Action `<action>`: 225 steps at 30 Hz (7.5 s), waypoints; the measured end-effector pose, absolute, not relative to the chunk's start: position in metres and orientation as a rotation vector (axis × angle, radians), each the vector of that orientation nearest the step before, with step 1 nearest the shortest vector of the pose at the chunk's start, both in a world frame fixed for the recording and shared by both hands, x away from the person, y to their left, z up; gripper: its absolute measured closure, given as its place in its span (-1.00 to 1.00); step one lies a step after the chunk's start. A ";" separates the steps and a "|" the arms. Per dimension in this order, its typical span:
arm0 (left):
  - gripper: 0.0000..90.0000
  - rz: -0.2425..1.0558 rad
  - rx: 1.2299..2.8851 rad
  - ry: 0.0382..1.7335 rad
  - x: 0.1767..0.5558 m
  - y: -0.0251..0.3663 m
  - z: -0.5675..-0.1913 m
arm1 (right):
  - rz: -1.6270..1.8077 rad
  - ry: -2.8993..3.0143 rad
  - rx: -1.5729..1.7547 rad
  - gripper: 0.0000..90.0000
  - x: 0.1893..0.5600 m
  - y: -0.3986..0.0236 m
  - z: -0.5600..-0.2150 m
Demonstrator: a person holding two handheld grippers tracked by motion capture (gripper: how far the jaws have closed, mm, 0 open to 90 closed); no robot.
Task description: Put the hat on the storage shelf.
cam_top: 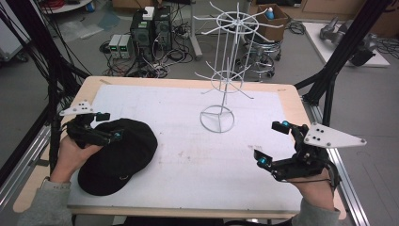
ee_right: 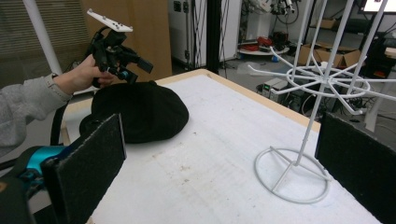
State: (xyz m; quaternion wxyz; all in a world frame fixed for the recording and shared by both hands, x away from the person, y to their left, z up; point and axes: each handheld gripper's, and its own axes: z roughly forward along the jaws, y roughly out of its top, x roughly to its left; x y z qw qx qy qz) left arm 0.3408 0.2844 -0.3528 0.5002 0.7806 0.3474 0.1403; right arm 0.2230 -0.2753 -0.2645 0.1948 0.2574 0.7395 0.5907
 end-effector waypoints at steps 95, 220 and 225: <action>0.59 0.263 1.807 0.677 0.325 0.316 -0.265 | 1.649 2.074 0.812 -0.98 0.248 -0.282 -0.283; 0.58 0.278 1.776 0.227 0.425 0.142 -0.004 | 1.534 2.180 0.910 -0.98 0.202 -0.294 -0.309; 0.57 0.273 1.786 0.236 0.432 0.139 -0.008 | 1.534 2.173 0.920 -0.98 0.203 -0.296 -0.310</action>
